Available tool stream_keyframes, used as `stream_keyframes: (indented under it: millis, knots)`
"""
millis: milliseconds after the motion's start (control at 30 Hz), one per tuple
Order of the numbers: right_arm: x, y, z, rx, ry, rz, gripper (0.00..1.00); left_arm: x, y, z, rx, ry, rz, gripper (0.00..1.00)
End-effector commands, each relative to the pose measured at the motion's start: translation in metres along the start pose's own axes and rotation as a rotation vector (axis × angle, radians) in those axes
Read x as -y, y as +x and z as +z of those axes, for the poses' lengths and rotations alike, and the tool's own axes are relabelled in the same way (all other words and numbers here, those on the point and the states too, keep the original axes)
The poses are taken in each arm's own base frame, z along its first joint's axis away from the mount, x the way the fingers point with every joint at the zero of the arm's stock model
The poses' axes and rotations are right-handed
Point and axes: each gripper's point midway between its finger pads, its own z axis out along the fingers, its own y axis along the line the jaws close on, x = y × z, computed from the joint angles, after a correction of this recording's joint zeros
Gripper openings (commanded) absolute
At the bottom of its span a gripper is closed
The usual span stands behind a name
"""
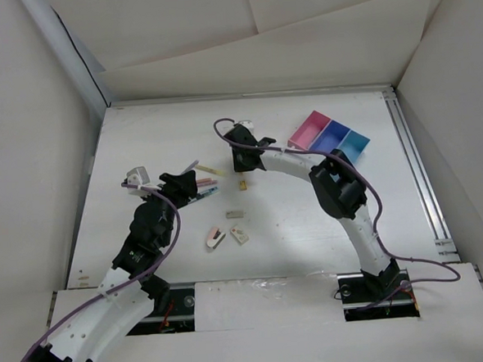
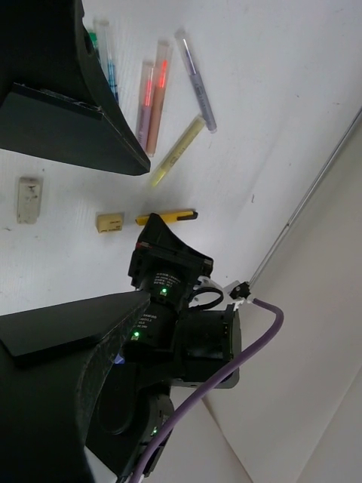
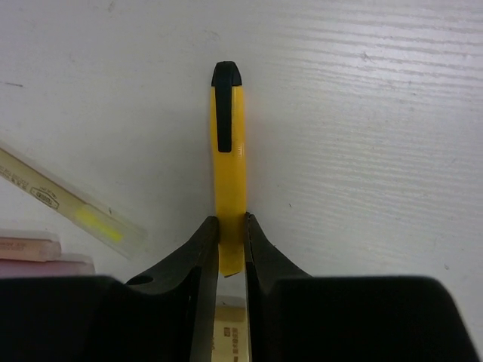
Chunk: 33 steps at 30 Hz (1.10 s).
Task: Sort the stationery into containers
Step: Pick up the pen from the center of the board, then place the pen in the storage box.
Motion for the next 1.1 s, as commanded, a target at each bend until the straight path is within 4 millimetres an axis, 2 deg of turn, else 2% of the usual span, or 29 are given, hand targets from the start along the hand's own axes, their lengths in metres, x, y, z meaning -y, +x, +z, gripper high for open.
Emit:
stream_keyframes:
  millis: [0,100,133,167,233,333,367,400,467,500,533,600,633,667,700,733,800,967,1000,1033,1067]
  knots:
    - [-0.001,-0.007,-0.017,0.038,-0.009,0.024,0.0,0.004,-0.007,-0.001,0.026,0.016,-0.018,0.6]
    - [-0.002,-0.037,-0.041,0.108,-0.063,0.089,0.0,0.005,-0.006,-0.001,0.02,0.023,-0.018,0.6]
    - [-0.007,-0.041,-0.049,0.116,-0.096,0.094,0.0,0.005,-0.006,-0.001,0.02,0.023,-0.018,0.6]
    - [0.001,-0.055,-0.055,0.139,-0.106,0.134,0.0,0.005,-0.006,-0.001,0.02,0.023,-0.018,0.6]
    - [0.002,-0.076,-0.081,0.199,-0.163,0.189,0.0,0.005,-0.006,-0.001,0.02,0.023,-0.018,0.6]
    - [0.019,-0.101,-0.115,0.275,-0.218,0.271,0.0,0.005,-0.006,-0.001,0.02,0.023,-0.018,0.6]
    - [0.027,-0.106,-0.123,0.295,-0.221,0.294,0.0,0.008,-0.006,-0.001,0.019,0.038,-0.021,0.6]
    - [0.045,-0.112,-0.136,0.323,-0.213,0.328,0.0,0.008,-0.002,0.0,0.002,0.041,-0.004,0.6]
    - [0.064,-0.119,-0.148,0.351,-0.205,0.386,0.0,0.012,0.0,0.003,-0.009,0.05,-0.002,0.6]
    - [0.088,-0.126,-0.151,0.38,-0.157,0.429,0.0,0.012,0.003,0.003,-0.024,0.055,0.011,0.6]
    - [0.103,-0.126,-0.159,0.4,-0.141,0.459,0.0,0.011,0.006,0.004,-0.031,0.05,0.015,0.6]
    - [0.127,-0.128,-0.162,0.419,-0.115,0.525,0.0,0.012,0.012,0.007,-0.06,0.055,0.032,0.6]
    - [0.15,-0.13,-0.161,0.427,-0.087,0.563,0.0,0.018,0.01,0.008,-0.061,0.07,0.028,0.6]
    - [0.162,-0.124,-0.155,0.414,-0.063,0.595,0.0,0.017,0.012,0.009,-0.067,0.065,0.032,0.6]
    - [0.169,-0.126,-0.155,0.416,-0.058,0.605,0.0,0.016,0.019,0.011,-0.09,0.066,0.048,0.6]
    - [0.181,-0.124,-0.152,0.406,-0.051,0.633,0.0,0.022,0.015,0.011,-0.083,0.086,0.04,0.6]
    - [0.191,-0.118,-0.138,0.376,-0.036,0.66,0.0,0.019,0.022,0.014,-0.107,0.078,0.05,0.6]
    - [0.215,-0.11,-0.117,0.337,-0.02,0.733,0.0,0.022,0.019,0.014,-0.101,0.083,0.046,0.6]
    - [0.214,-0.109,-0.114,0.333,-0.028,0.732,0.0,0.022,0.019,0.014,-0.101,0.083,0.046,0.6]
    - [0.221,-0.105,-0.107,0.321,-0.01,0.74,0.0,0.024,0.017,0.014,-0.094,0.089,0.043,0.6]
    - [0.218,-0.11,-0.109,0.327,-0.026,0.739,0.0,0.024,0.017,0.014,-0.094,0.089,0.043,0.6]
